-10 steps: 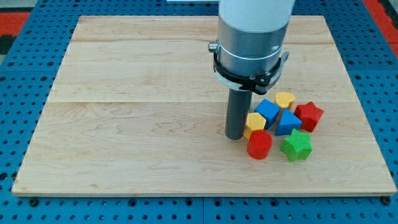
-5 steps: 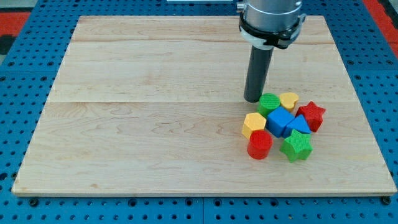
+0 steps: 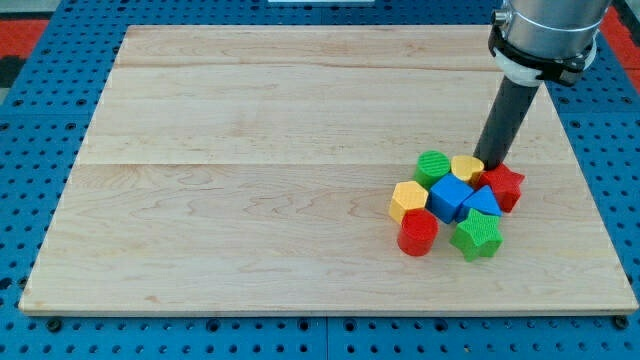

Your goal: Move the red star into the blue triangle

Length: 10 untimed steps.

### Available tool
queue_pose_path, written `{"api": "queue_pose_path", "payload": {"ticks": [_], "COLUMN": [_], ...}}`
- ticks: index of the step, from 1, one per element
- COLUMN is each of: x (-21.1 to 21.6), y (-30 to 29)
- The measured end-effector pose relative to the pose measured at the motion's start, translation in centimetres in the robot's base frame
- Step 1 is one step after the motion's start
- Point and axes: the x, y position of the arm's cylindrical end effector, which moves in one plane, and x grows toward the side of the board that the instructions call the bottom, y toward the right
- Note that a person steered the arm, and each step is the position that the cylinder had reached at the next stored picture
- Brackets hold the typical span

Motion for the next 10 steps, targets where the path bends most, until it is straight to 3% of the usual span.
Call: {"api": "queue_pose_path", "payload": {"ticks": [1, 3, 5, 6, 7, 10], "x": [0.5, -0.7, 3.5, 2.9, -0.6, 2.2], "y": [0.0, 7.2, 5.9, 3.7, 4.2, 0.2]}}
